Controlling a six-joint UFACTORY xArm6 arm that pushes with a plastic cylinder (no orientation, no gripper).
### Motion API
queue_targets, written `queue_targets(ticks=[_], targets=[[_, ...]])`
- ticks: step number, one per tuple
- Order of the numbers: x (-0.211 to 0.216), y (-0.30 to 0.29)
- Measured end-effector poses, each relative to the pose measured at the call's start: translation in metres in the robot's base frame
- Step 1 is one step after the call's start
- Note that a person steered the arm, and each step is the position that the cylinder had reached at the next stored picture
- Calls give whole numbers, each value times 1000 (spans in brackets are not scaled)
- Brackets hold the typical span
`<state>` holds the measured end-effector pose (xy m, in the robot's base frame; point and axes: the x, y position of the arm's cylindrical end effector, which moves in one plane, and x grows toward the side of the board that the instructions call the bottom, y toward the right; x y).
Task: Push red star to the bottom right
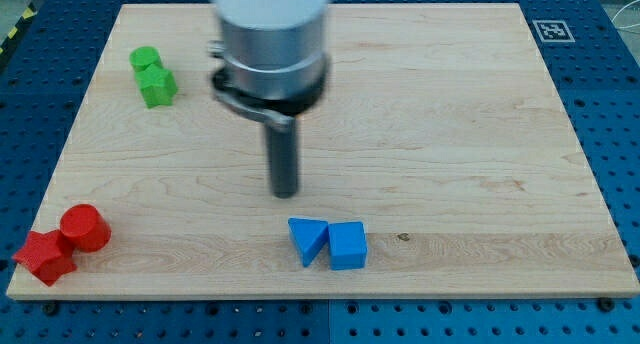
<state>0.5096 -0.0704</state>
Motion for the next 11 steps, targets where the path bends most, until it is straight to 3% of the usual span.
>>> queue_targets(ticks=[3,7,8,9,11], targets=[[-10,-224],[19,-235],[68,-234],[75,-234],[102,-185]])
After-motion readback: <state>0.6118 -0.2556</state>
